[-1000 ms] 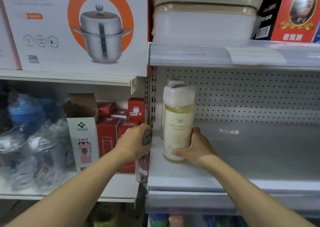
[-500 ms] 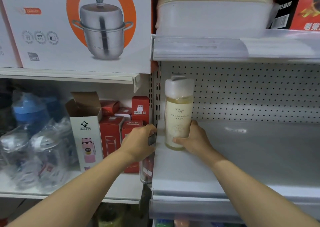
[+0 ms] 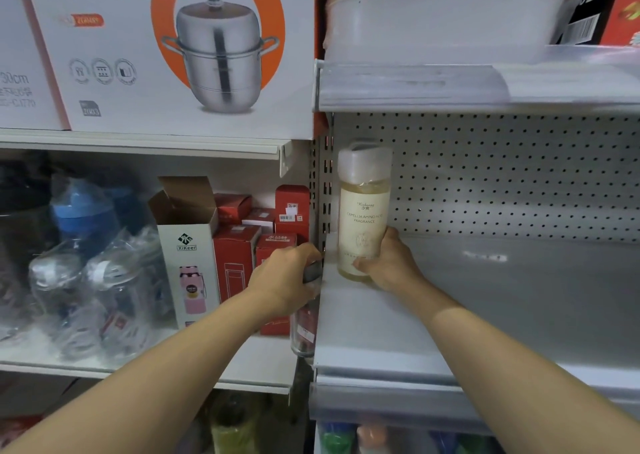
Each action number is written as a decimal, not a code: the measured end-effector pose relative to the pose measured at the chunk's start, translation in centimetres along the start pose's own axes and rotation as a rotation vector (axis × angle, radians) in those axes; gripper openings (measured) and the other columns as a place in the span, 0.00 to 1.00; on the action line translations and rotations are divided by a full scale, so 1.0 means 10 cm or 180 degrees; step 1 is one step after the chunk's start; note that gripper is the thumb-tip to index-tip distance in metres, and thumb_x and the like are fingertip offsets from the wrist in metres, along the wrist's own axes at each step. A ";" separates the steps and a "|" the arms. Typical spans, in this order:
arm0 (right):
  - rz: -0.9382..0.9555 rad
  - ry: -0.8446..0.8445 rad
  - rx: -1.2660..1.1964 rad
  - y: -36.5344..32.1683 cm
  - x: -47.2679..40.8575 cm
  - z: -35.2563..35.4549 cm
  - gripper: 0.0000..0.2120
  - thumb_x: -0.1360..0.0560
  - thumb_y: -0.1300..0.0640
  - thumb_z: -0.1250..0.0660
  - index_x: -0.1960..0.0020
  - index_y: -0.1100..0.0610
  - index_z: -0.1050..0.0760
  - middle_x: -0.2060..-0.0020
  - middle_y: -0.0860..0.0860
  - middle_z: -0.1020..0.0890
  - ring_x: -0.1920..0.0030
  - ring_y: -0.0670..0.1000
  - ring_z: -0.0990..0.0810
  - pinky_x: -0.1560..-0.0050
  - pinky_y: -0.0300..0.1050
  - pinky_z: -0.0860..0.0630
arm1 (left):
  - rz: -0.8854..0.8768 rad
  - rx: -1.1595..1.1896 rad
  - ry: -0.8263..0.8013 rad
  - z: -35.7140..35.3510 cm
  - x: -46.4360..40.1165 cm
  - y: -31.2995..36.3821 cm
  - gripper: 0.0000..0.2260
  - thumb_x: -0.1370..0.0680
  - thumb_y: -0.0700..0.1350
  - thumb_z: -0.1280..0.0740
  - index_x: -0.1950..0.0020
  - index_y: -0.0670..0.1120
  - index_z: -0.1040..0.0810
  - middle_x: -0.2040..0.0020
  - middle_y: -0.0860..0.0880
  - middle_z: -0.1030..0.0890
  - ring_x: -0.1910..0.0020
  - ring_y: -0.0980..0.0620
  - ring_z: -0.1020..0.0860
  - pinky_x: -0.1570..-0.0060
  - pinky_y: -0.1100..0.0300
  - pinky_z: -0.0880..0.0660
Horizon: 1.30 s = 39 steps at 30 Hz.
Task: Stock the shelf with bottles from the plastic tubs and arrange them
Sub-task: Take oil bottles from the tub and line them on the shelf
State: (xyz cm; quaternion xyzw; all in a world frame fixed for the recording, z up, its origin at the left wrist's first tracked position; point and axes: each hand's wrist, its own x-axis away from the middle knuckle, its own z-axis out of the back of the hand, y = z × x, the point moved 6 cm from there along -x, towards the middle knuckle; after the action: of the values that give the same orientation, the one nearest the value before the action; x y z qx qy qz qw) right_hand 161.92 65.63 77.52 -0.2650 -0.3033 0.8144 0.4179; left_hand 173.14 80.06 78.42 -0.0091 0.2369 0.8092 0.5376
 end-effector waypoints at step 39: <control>0.2366 -0.0838 0.1551 0.22 2.56 0.27 0.28 0.28 0.47 0.32 0.33 0.57 0.35 0.28 0.57 0.42 0.27 0.59 0.50 0.26 0.53 0.50 | 0.2253 -0.0116 -0.0348 -0.73 2.85 0.44 0.25 0.27 0.43 0.29 0.31 0.49 0.32 0.40 0.48 0.23 0.43 0.46 0.24 0.45 0.49 0.24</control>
State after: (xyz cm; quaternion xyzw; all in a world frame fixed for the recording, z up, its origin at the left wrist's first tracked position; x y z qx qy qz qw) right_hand 145.88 85.39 73.24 -0.1441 -0.0379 0.9832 0.1056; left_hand 155.55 100.48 65.86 0.1072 0.1819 0.9486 0.2356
